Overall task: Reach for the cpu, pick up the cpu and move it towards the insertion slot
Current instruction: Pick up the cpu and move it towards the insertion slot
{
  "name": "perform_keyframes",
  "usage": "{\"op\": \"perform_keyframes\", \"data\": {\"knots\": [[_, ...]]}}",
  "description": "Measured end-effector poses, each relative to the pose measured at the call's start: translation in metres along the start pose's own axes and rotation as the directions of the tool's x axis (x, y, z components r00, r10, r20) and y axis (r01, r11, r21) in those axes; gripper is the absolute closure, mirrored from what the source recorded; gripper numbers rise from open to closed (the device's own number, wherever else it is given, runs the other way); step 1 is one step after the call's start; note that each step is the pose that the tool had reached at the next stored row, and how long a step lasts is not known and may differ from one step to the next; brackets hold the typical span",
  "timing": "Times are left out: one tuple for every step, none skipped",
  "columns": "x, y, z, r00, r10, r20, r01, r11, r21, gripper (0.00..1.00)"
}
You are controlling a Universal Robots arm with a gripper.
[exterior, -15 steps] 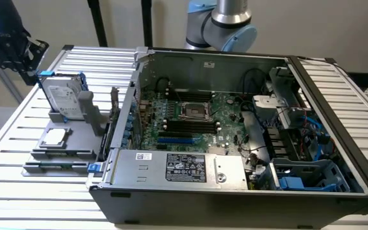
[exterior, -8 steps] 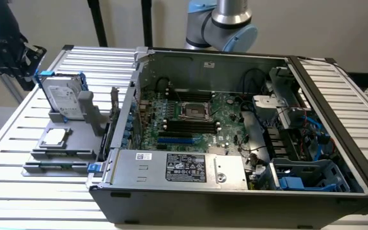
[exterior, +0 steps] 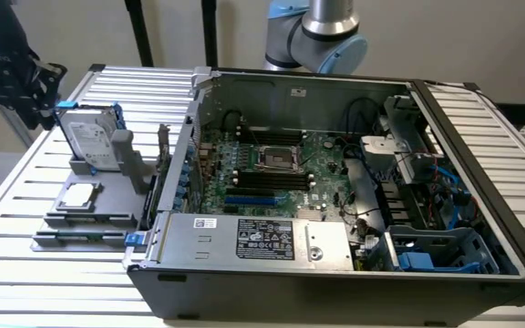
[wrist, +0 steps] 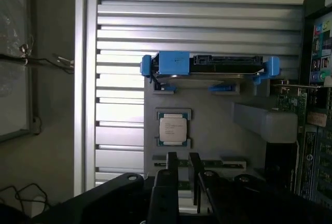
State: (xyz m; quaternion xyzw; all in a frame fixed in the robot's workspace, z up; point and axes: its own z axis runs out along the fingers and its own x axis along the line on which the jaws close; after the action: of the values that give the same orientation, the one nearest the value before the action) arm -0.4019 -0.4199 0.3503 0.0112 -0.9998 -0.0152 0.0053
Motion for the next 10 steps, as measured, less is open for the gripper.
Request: {"op": "perform_keyframes", "data": {"knots": [[0.0000, 0.0000, 0.0000, 1.0000, 0.000, 0.0000, 0.000, 1.0000, 0.0000, 0.70], [0.0000, 0.0000, 0.0000, 1.0000, 0.000, 0.0000, 0.000, 1.0000, 0.0000, 0.64], [0.0000, 0.0000, 0.0000, 1.0000, 0.000, 0.0000, 0.000, 1.0000, 0.0000, 0.64], [0.0000, 0.0000, 0.0000, 1.0000, 0.000, 0.0000, 0.000, 1.0000, 0.0000, 0.58], [0.0000, 0.0000, 0.0000, 1.0000, 0.000, 0.0000, 0.000, 1.0000, 0.0000, 0.53], [0.0000, 0.0000, 0.0000, 1.0000, 0.000, 0.0000, 0.000, 1.0000, 0.0001, 0.53], [0.0000, 0.0000, 0.0000, 1.0000, 0.000, -0.0001, 0.000, 1.0000, 0.0001, 0.47], [0.0000, 0.0000, 0.0000, 1.0000, 0.000, -0.0001, 0.000, 1.0000, 0.0001, 0.41], [0.0000, 0.0000, 0.0002, 1.0000, 0.000, -0.0001, 0.000, 1.0000, 0.0001, 0.35], [0.0000, 0.0000, 0.0007, 1.0000, 0.000, 0.0001, 0.000, 1.0000, 0.0000, 0.35]]}}
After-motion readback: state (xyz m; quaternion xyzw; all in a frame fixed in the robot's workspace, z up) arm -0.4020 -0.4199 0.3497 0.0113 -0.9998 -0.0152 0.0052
